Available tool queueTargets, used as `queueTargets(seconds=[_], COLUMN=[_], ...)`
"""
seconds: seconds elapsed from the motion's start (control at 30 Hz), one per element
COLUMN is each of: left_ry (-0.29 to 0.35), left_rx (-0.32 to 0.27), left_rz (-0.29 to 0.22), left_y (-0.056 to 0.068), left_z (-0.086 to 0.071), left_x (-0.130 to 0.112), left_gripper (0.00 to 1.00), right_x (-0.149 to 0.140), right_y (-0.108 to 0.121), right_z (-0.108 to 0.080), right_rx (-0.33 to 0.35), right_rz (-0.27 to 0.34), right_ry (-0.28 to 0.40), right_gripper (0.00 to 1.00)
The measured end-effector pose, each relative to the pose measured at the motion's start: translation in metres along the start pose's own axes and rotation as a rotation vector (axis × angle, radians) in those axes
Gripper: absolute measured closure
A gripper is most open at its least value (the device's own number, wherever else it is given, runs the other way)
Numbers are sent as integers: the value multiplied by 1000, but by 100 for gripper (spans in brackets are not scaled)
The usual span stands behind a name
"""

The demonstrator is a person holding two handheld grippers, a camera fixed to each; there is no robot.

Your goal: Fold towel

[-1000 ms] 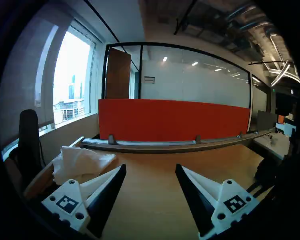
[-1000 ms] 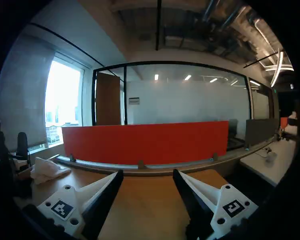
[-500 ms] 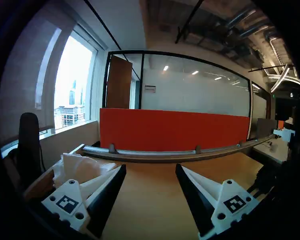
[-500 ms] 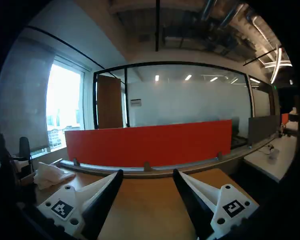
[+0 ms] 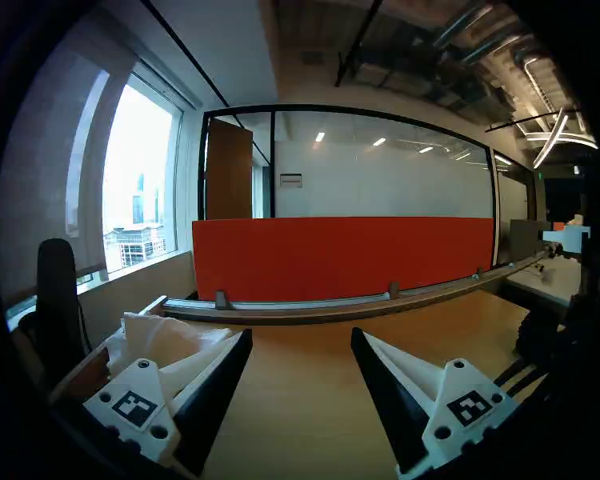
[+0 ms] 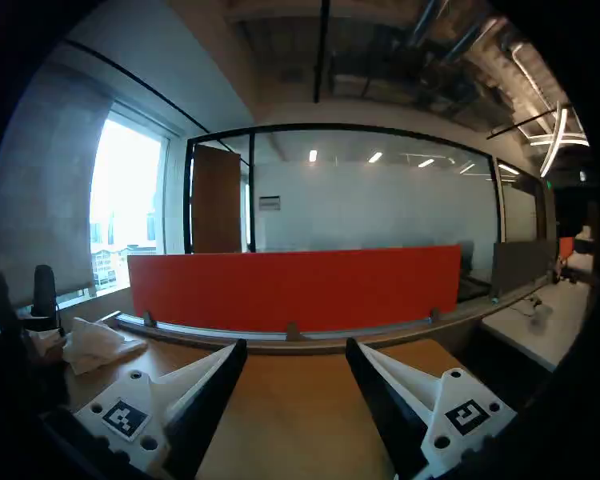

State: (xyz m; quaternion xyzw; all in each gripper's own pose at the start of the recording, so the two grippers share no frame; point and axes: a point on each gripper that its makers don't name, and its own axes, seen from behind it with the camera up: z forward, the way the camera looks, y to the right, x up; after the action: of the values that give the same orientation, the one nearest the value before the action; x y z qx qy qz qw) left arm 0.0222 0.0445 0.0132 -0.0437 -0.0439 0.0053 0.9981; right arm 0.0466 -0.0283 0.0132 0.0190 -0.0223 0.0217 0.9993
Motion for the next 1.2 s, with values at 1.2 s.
queueTargets(seconds=[1.2], left_ry=[85], left_rx=[89], left_rz=[-24], left_y=[-30], left_z=[5], left_x=[-124], left_gripper=[9], right_x=[-51], right_y=[-2], right_z=[5], right_rx=[-52], right_rz=[15], right_ry=[57], right_gripper=[4])
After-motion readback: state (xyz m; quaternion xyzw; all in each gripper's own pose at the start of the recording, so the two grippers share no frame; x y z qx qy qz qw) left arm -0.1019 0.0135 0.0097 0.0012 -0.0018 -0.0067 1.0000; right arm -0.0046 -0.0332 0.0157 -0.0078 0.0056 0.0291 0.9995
